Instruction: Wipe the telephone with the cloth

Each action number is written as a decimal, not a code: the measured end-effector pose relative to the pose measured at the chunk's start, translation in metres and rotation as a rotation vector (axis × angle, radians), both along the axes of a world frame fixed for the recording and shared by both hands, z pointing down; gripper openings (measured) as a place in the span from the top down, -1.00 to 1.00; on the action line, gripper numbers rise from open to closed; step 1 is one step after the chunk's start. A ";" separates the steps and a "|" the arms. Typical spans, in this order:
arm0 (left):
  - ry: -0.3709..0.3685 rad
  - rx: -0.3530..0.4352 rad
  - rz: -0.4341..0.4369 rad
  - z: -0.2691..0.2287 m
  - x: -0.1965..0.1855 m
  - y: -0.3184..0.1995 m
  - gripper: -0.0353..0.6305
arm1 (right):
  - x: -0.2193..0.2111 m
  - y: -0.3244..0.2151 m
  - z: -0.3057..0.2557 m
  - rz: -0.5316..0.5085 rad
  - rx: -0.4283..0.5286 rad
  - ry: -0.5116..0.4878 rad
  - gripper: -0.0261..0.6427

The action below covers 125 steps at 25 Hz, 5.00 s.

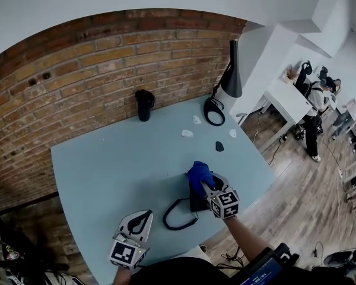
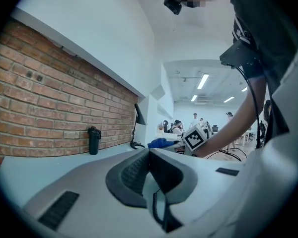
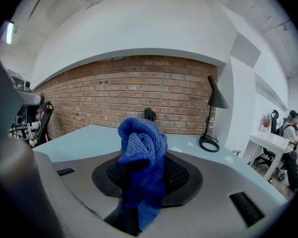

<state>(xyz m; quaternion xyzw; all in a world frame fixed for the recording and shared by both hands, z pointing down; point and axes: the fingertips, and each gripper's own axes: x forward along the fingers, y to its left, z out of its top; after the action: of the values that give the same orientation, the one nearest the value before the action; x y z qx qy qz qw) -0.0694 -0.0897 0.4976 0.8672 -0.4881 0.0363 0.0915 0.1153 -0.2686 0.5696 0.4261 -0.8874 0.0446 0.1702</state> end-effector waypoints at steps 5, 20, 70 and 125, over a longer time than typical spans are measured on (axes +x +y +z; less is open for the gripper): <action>-0.001 0.001 -0.016 0.002 -0.004 -0.002 0.85 | 0.002 -0.019 0.031 0.006 -0.066 0.064 0.45; -0.018 -0.047 -0.021 0.015 -0.010 -0.004 0.85 | -0.015 -0.023 0.067 -0.064 -0.070 0.237 0.48; -0.044 -0.034 0.132 0.025 0.018 0.014 0.85 | -0.006 0.051 0.112 -0.006 -0.259 0.233 0.50; 0.039 -0.098 0.165 0.048 0.024 0.017 0.85 | -0.014 0.070 0.036 -0.312 -0.488 -0.225 0.49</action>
<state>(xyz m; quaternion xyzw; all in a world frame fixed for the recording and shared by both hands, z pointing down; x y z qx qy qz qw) -0.0450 -0.0732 0.5451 0.8995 -0.4108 0.0506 0.1401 0.1012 -0.1985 0.6053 0.2237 -0.9184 0.2765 0.1732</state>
